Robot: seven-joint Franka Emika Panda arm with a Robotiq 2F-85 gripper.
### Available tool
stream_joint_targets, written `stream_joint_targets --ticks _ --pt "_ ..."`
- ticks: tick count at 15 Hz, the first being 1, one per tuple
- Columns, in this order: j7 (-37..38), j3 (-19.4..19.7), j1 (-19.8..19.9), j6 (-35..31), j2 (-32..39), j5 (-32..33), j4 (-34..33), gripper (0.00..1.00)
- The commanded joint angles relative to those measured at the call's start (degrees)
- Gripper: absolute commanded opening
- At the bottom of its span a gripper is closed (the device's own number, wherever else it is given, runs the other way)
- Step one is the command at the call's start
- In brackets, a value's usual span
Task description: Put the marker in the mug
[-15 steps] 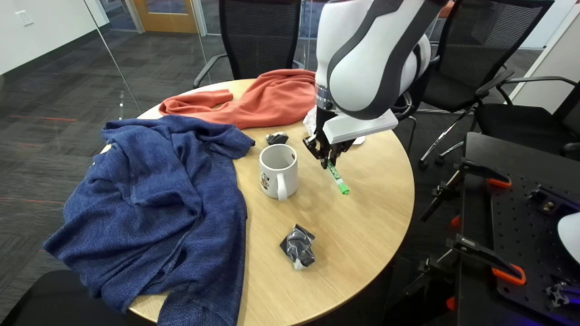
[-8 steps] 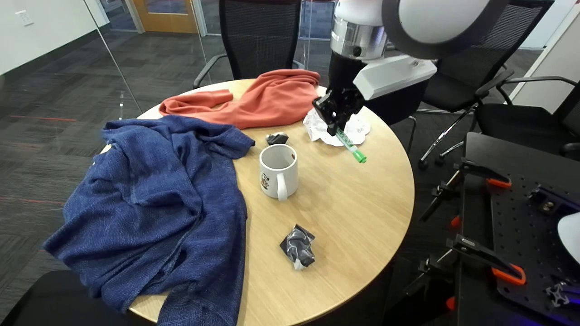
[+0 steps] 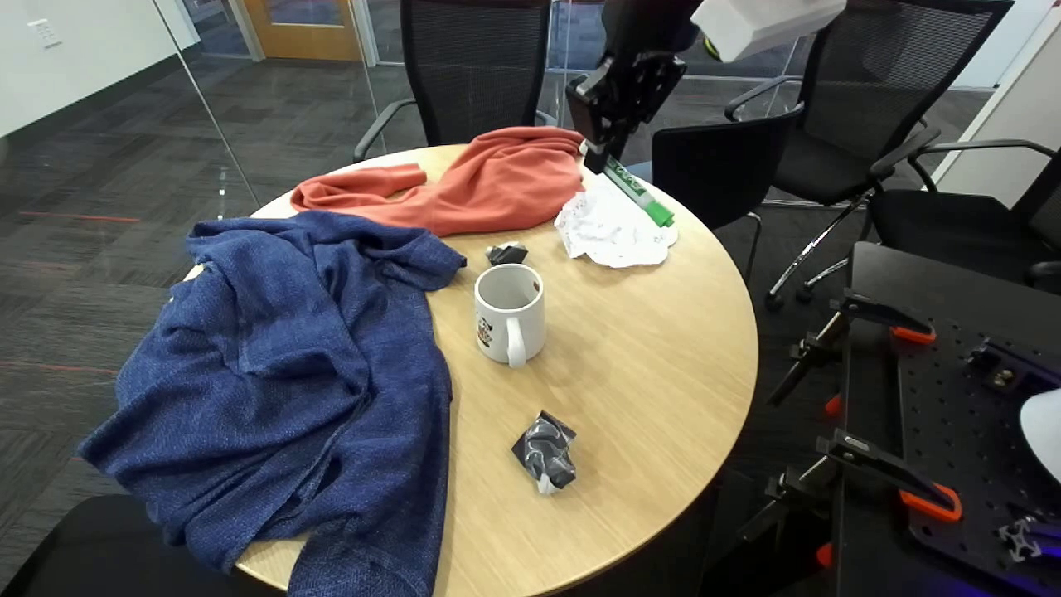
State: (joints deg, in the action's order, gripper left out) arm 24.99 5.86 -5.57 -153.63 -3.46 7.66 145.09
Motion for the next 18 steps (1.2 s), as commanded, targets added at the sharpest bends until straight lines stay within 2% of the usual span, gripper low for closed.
stream_joint_targets --ticks 1,6,9,10,12,16,17,18 --pt "-8.44 -3.44 1.76 2.39 -3.56 -2.74 -0.65 0.05" --pt "-24.72 -4.16 1.18 4.24 -2.85 -8.48 -3.82 0.05" --pt "-34.50 -3.74 1.21 8.65 -1.70 -11.36 -6.22 0.05" --pt "-29.53 -4.74 1.79 5.33 -2.70 -9.74 -3.83 0.20" --pt "-32.32 -4.62 1.78 6.92 -2.40 -10.37 -4.80 0.20" --pt "-32.64 -4.64 1.80 6.96 -1.97 -10.36 -5.02 0.20" --pt "-32.64 -4.64 1.80 6.96 -1.95 -10.36 -5.02 0.05" --pt "-35.55 -4.36 1.46 4.90 -1.88 -12.37 -4.63 0.05"
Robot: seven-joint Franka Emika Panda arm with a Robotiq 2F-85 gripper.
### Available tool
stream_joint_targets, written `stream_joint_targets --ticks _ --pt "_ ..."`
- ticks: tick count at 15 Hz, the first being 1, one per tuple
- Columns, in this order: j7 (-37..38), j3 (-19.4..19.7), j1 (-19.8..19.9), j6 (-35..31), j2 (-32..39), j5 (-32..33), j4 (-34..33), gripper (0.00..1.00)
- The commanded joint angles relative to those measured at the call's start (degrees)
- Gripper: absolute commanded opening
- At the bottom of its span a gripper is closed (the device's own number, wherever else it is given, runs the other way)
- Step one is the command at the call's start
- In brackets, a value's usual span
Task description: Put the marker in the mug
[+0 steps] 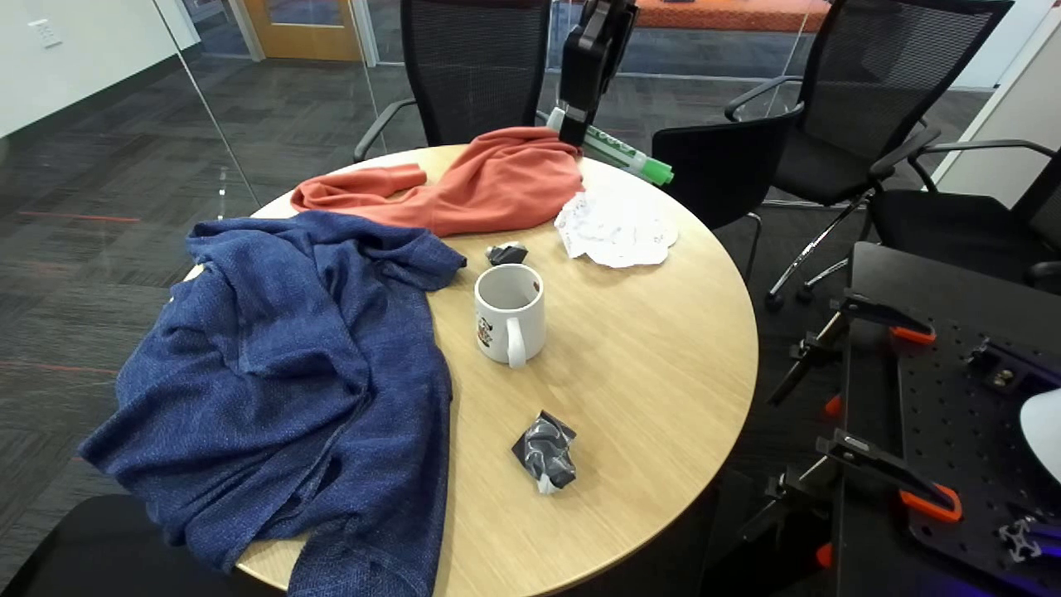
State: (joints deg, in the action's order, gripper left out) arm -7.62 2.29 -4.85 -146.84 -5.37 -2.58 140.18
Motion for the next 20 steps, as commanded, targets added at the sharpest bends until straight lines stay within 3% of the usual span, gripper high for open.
stream_joint_targets --ticks 1,4,10,15,16,17,20 --pt "-3.07 -0.77 0.80 -2.32 0.25 -2.23 0.17 0.05" --pt "-8.89 -0.26 0.54 -4.84 1.27 -5.28 -0.11 0.05" --pt "-30.74 0.24 0.29 -7.76 3.38 -17.68 -0.91 0.05" --pt "-54.65 0.81 -1.43 -7.16 3.16 -37.00 -2.13 0.05" --pt "-47.94 0.17 -0.67 -7.91 2.98 -31.72 -0.85 0.05" --pt "-49.53 0.18 -0.72 -7.90 2.99 -32.85 -0.95 0.20" --pt "-49.26 0.19 -0.71 -7.90 3.15 -32.52 -0.86 0.20"
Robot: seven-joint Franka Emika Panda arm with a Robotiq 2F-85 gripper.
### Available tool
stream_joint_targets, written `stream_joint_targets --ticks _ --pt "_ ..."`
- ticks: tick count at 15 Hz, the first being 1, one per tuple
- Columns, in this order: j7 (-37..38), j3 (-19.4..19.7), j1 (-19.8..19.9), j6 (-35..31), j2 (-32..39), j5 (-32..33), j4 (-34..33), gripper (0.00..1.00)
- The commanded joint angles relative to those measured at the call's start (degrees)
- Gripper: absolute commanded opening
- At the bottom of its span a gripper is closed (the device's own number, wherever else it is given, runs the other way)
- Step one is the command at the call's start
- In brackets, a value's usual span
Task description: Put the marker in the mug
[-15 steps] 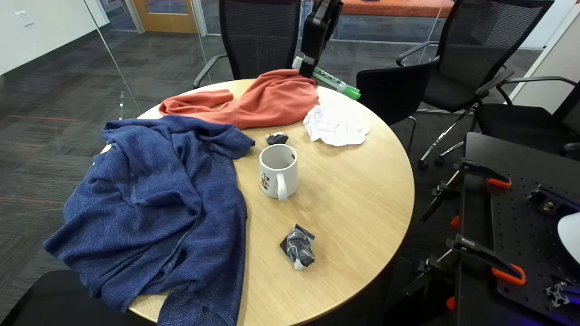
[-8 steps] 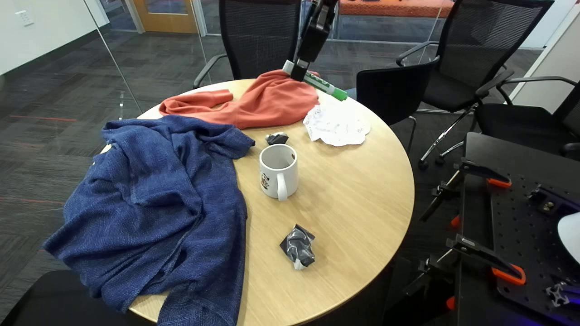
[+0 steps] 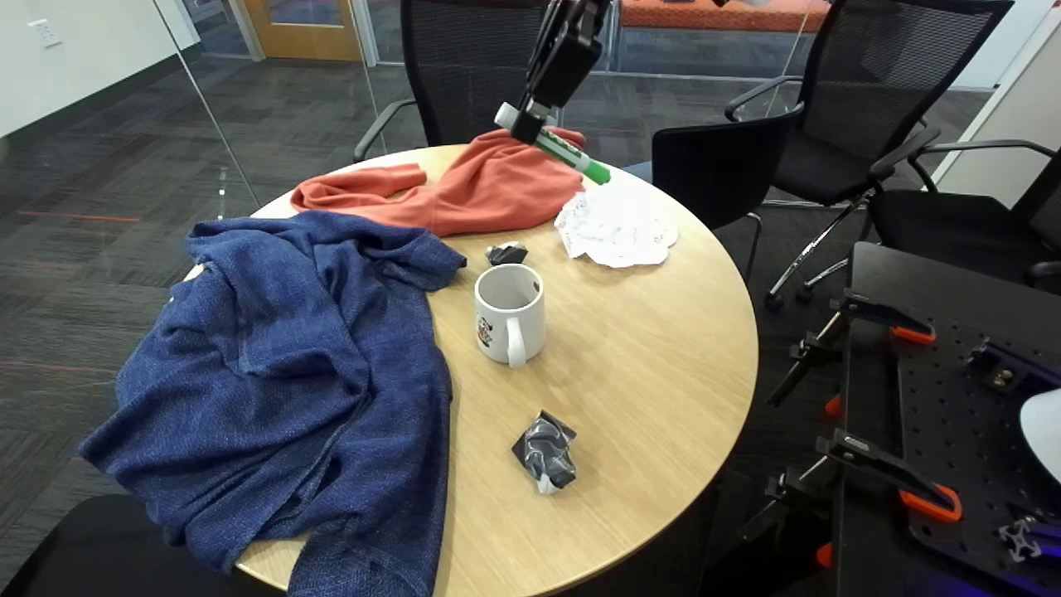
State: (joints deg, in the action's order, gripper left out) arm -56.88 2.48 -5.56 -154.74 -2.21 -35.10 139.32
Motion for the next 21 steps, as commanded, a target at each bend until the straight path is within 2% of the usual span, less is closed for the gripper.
stream_joint_targets --ticks 1,2,5,6,7,12,17,19,21 --pt "0.00 -0.01 0.00 0.00 0.04 0.00 0.00 0.20" --pt "0.00 0.00 0.00 0.00 0.05 0.00 0.00 0.05" --pt "-10.44 0.16 -0.69 -2.12 0.62 -9.39 -0.80 0.05" --pt "-16.70 0.27 -0.95 -2.58 0.81 -15.10 -1.27 0.05" --pt "-20.82 0.36 -0.81 -2.75 1.12 -18.02 -1.53 0.05" --pt "-44.86 1.38 0.21 1.20 2.97 -36.84 -4.23 0.05" --pt "-65.39 3.21 2.02 9.85 6.96 -51.60 -5.92 0.05" --pt "-71.20 3.94 2.88 14.10 8.65 -55.21 -6.14 0.05" --pt "-75.80 2.72 5.54 17.91 10.41 -57.91 -6.49 0.05"
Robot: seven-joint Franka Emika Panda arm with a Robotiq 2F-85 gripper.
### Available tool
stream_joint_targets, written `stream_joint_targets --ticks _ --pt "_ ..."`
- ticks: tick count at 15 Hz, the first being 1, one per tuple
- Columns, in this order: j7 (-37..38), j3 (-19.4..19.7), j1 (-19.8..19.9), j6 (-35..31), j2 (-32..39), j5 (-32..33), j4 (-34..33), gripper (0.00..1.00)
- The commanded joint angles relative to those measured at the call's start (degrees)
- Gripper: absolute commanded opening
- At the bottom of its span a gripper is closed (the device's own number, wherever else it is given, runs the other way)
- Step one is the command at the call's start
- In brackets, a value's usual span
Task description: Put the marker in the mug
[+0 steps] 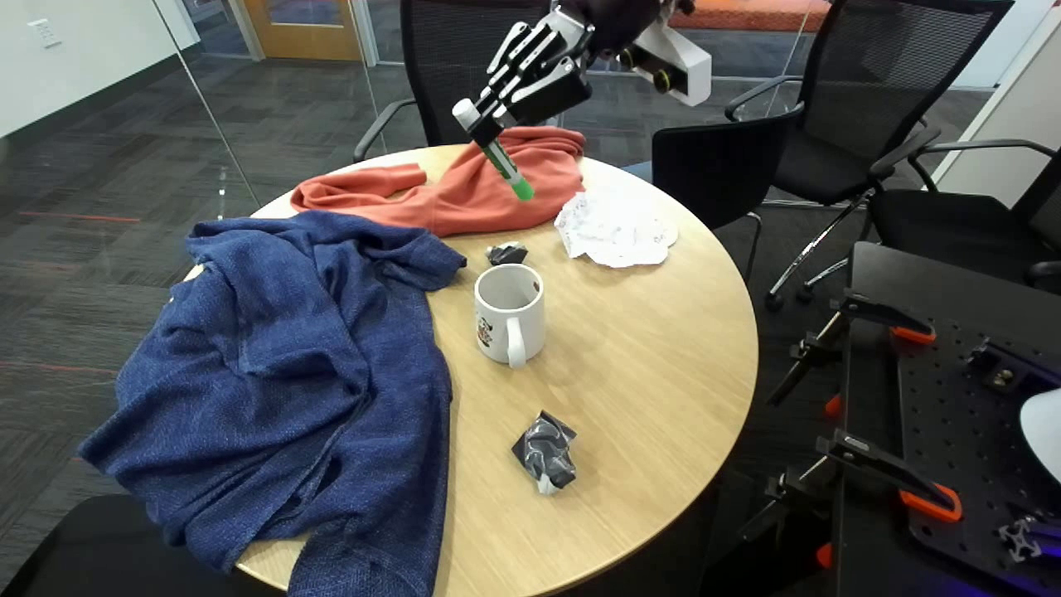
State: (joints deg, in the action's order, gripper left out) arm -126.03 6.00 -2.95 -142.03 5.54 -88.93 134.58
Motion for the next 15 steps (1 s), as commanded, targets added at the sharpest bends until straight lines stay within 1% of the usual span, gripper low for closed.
stream_joint_targets --ticks 1,4,7,12,15 --pt "-8.50 -0.70 3.58 7.14 3.52 -5.06 -1.90 0.05" --pt "-12.94 -0.54 4.87 11.36 6.03 -7.57 -2.53 0.05" --pt "-16.19 -0.52 5.30 13.55 8.41 -9.59 -3.62 0.05" --pt "-19.02 -0.32 5.21 14.50 12.91 -11.93 -6.09 0.05" --pt "-18.57 -0.12 5.29 14.58 15.41 -12.09 -7.37 0.05"
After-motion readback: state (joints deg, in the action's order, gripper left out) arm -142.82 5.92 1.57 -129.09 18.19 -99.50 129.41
